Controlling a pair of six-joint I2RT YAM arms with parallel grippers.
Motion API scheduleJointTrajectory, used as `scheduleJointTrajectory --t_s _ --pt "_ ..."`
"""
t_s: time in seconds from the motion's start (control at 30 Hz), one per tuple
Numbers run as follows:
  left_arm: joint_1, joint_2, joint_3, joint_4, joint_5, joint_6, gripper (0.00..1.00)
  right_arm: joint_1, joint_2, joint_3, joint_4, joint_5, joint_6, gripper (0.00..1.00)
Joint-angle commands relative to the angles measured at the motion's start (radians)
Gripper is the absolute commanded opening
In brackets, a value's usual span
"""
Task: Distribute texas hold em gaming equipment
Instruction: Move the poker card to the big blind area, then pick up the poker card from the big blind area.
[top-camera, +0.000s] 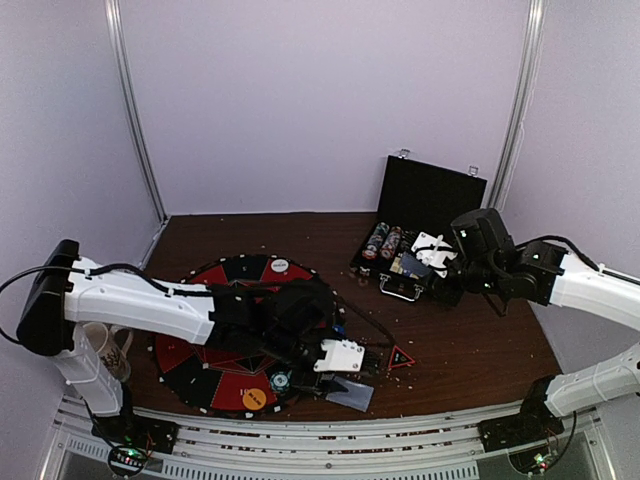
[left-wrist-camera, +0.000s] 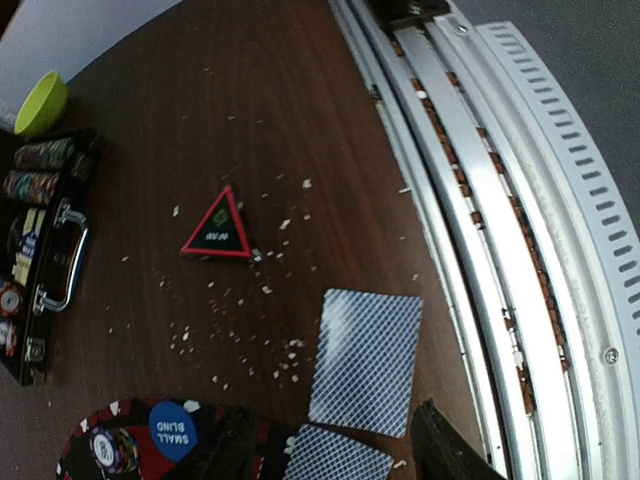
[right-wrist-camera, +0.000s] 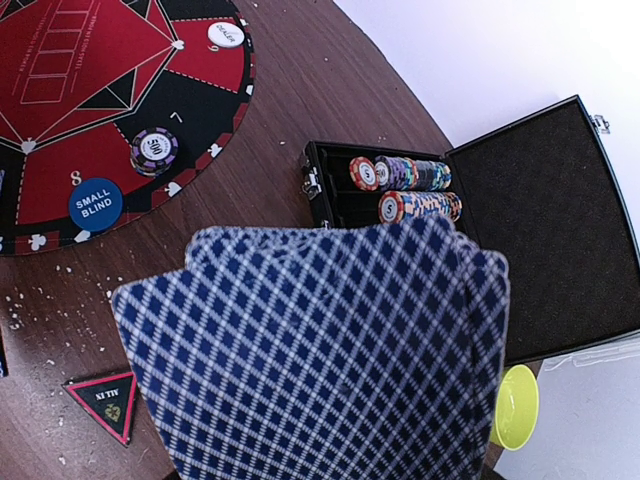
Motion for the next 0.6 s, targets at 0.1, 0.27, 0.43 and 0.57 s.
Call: scheduleJointTrajectory --t_s 0.1,0.27,0.43,0.57 --pt "0.269 -0.07 -0.075 -0.078 0.081 -0.29 0.53 -0.005 -0.003 0.021 0.01 -0.001 -0.008 0.5" --pt "0.318 0.006 -0.047 -0.13 -0.019 -0.343 0.62 -0.006 0.002 0.02 0.015 -0.004 -0.009 0.5" --pt "0.318 0.104 -0.019 -0.159 -0.088 -0.323 0.72 -0.006 0.006 0.022 0.013 -0.005 -0.01 0.5" --pt "0.317 0.148 -0.024 -0.125 -0.076 -0.297 0.72 -0.006 0.001 0.014 0.016 -0.004 -0.012 0.5"
